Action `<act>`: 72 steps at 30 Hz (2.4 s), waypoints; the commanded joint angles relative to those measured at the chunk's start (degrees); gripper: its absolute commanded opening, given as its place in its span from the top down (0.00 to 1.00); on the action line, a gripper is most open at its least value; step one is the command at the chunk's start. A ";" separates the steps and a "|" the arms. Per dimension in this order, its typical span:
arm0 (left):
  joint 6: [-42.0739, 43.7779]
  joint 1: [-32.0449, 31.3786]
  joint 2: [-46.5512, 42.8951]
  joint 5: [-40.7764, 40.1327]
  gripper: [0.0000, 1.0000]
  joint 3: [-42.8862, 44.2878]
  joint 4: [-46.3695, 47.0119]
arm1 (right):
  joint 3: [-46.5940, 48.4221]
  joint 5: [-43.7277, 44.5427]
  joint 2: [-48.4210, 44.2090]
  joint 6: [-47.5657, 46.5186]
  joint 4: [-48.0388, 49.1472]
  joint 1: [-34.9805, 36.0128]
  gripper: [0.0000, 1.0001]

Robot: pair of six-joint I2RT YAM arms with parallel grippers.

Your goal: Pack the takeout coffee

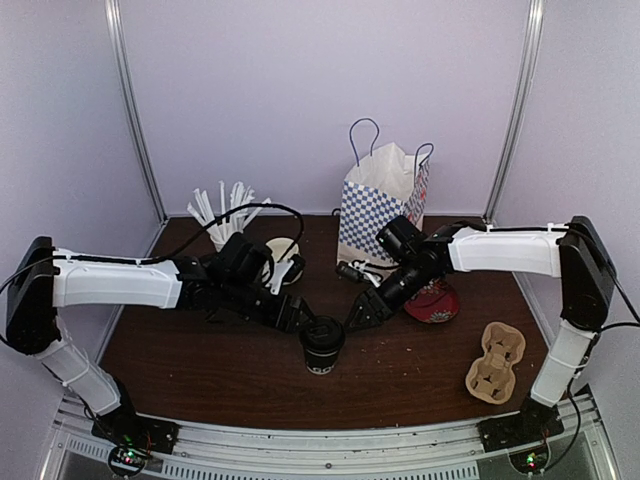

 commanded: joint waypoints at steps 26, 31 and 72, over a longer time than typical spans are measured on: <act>-2.72 0.36 2.35 -0.42 0.39 -6.87 -0.17 | 3.23 21.25 12.13 1.79 -4.30 -0.36 0.39; -2.56 0.36 1.56 -3.03 0.40 -8.19 -2.66 | 7.92 24.44 13.85 -0.10 -7.01 -0.49 0.39; -4.70 0.35 0.81 -2.73 0.38 -5.51 2.28 | 2.70 -17.89 10.73 8.14 8.23 -0.73 0.27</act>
